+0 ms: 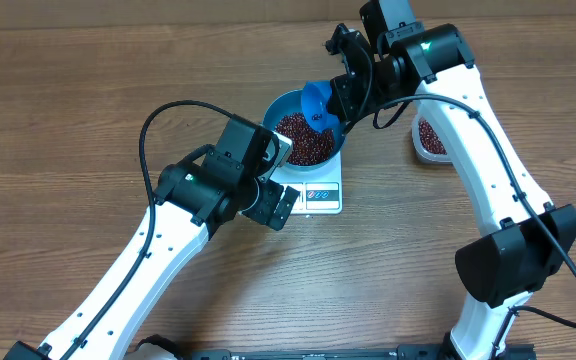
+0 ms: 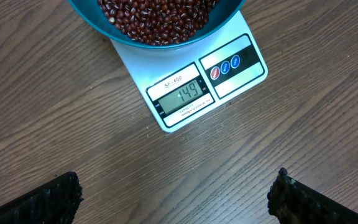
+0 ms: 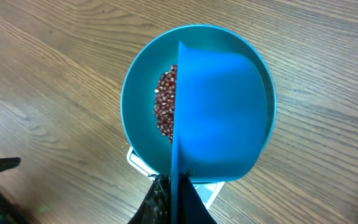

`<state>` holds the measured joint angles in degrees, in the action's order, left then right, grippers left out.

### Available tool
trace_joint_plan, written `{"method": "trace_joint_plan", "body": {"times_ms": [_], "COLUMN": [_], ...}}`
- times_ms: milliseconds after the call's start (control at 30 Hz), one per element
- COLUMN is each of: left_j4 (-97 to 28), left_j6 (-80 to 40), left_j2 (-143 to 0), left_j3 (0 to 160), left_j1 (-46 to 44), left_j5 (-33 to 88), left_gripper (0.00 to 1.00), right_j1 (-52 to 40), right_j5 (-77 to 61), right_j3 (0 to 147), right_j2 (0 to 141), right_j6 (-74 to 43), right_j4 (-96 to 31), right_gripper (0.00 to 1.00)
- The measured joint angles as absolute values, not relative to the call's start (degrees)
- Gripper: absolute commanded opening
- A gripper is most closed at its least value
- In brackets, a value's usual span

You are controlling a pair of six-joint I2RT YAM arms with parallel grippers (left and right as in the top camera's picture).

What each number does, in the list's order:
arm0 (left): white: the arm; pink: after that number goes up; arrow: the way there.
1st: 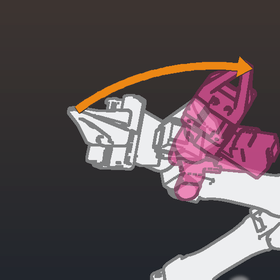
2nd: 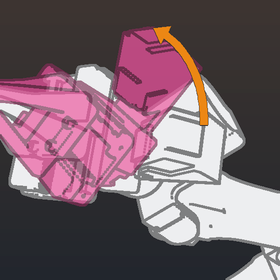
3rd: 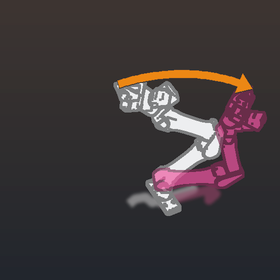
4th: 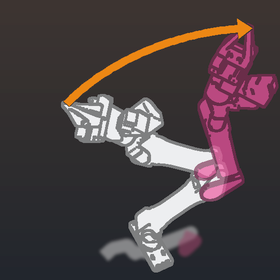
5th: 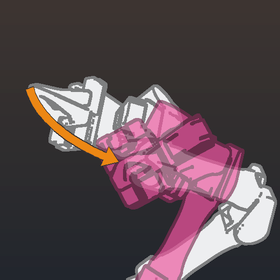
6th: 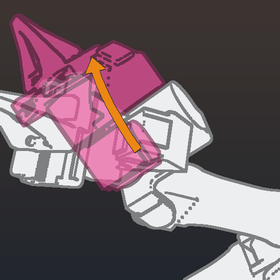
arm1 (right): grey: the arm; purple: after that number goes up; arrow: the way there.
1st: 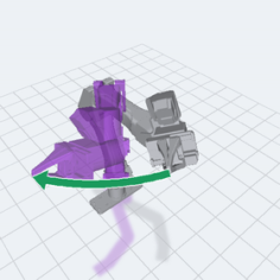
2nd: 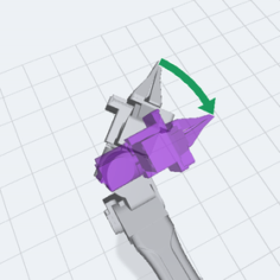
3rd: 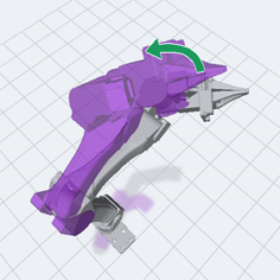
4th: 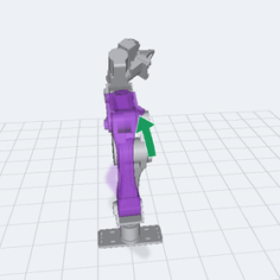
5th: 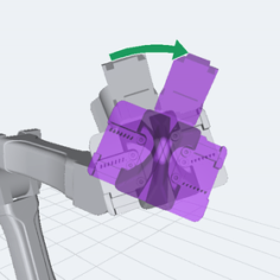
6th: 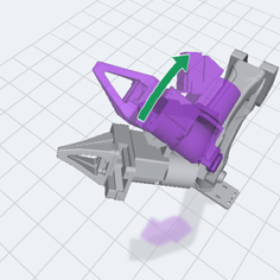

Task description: Scoop item into bowl and weigh 150g on scale

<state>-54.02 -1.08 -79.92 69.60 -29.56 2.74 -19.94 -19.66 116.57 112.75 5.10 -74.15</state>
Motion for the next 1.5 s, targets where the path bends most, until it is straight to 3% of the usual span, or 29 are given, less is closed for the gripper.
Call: {"method": "trace_joint_plan", "body": {"times_ms": [733, 1500], "left_j4": [-54.02, -54.02], "left_j6": [-1.08, -1.08], "left_j2": [-79.92, -79.92], "left_j3": [69.63, 69.63], "left_j1": [-29.56, -29.56], "left_j5": [2.76, 2.76], "left_gripper": [1.0, 1.0], "right_j1": [-19.9, -24.1], "right_j5": [-20.91, -2.2], "right_j3": [116.57, 116.6], "right_j2": [112.75, 112.75], "right_j6": [4.91, 4.73], "right_j4": [-74.19, -77.1], "right_gripper": [0.04, 0.04]}}
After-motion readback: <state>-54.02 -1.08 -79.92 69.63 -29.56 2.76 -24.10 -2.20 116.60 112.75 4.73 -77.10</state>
